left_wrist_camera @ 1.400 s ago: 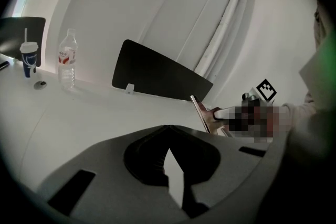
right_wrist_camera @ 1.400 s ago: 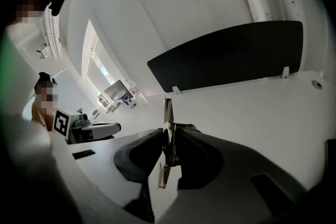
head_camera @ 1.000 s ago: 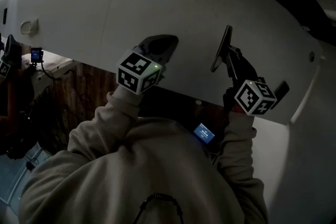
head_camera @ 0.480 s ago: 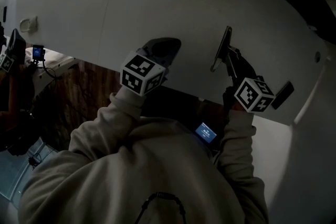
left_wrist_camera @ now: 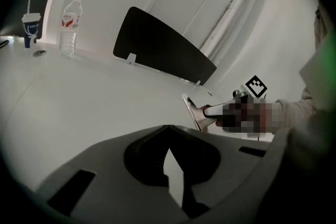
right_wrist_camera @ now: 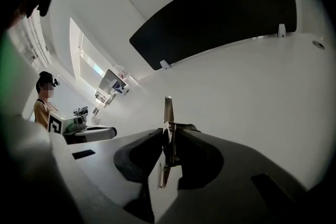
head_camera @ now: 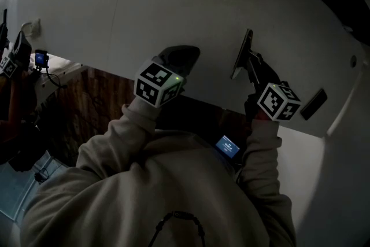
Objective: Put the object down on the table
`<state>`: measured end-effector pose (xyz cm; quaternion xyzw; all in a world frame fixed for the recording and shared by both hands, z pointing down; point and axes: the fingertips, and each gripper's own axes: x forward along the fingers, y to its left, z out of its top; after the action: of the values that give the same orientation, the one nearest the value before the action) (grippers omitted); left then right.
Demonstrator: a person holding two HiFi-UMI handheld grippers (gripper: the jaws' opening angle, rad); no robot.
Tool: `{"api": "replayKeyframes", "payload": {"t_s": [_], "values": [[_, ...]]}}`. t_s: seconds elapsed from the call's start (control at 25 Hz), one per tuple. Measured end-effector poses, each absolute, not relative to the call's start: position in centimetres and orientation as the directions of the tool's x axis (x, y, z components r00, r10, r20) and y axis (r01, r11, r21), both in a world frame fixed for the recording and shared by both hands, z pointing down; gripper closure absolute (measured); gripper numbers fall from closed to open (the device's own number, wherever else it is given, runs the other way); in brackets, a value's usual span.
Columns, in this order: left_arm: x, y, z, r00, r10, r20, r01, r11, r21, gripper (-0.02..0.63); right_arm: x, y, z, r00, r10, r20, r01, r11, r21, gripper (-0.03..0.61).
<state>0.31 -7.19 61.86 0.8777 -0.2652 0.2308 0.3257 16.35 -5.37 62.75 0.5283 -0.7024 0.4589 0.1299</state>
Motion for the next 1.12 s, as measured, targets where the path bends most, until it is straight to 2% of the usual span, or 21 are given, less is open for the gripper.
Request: {"api": "replayKeyframes", "payload": {"t_s": [0.96,1.12], "values": [[-0.1,-7.1,63.2,0.748,-0.281,0.601,-0.615,-0.635,0.468,0.617,16.8,-5.3,66.8,-0.413,-0.582,0.700,-0.841,-0.050,-0.538,0.486],[0.0,-7.1,62.9,0.748,-0.288,0.598,-0.618,-0.632,0.468,0.617,17.5,-5.2,66.8,-0.384,-0.590,0.710,-0.861,-0.049,-0.506,0.446]]}}
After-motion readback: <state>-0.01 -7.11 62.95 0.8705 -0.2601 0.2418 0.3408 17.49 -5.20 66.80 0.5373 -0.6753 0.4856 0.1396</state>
